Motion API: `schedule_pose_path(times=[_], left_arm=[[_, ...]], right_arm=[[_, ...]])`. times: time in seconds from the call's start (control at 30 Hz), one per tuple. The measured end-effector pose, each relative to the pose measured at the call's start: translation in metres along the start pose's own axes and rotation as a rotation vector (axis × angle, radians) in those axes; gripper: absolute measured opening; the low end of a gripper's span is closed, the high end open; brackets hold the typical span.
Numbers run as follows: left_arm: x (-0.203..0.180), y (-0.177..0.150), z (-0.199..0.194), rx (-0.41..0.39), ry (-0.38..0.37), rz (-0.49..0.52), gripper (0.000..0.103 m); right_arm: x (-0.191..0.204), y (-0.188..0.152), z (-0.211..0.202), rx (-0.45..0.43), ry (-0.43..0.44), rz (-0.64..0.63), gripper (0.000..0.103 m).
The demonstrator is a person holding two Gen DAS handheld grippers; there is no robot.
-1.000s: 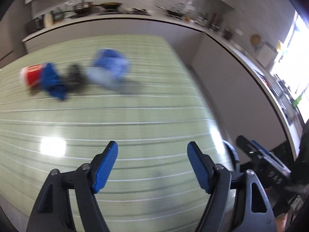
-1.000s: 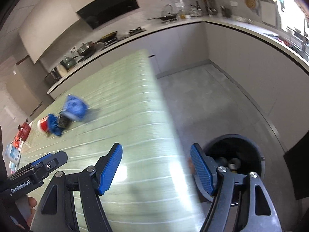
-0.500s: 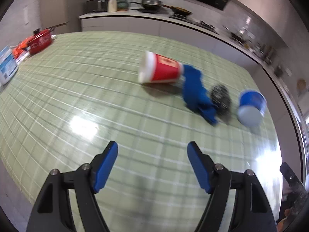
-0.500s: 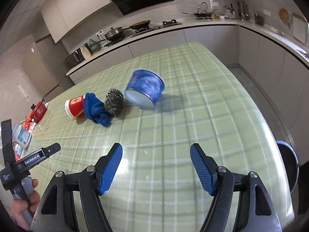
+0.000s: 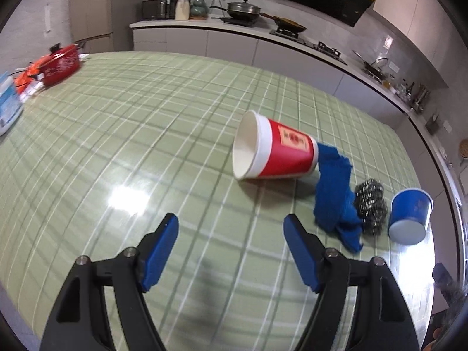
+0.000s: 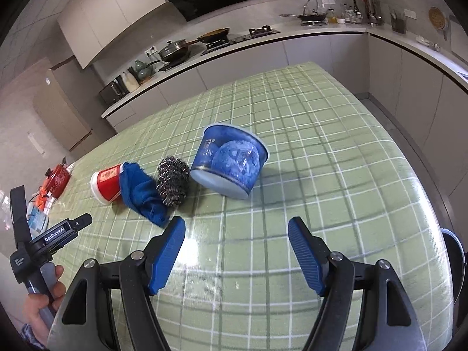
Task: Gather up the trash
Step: 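Approach the blue paper bowl with the right tool while the left tool approaches the red cup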
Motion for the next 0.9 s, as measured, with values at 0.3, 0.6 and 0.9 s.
schedule_pose_path(times=[0.3,0.6,0.9], left_arm=[[-0.002,0.021,0.012,0.012,-0.028,0.092,0.076],[-0.011,0.034,0.017,0.012,-0.042,0.206,0.076],[-0.019,0.028,0.018,0.043,-0.095,0.221,0.076]], right_arm=[[0.023,-0.002,0.009,-0.016,-0.074,0.063,0.075],[0.024,0.015,0.016,-0.068,-0.251,0.188,0.075],[0.021,0.021,0.018,-0.072,-0.283,0.199,0.075]])
Point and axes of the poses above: each gripper's, at about its wrist camera, not at the fingertips, and z roughly the way its jaws point, x to its left, y to its top, the point moved 3 cm from there along z, roughly the way its jaws point, and after that the axes turned 14 degrees about x, right-handed, at the moved point
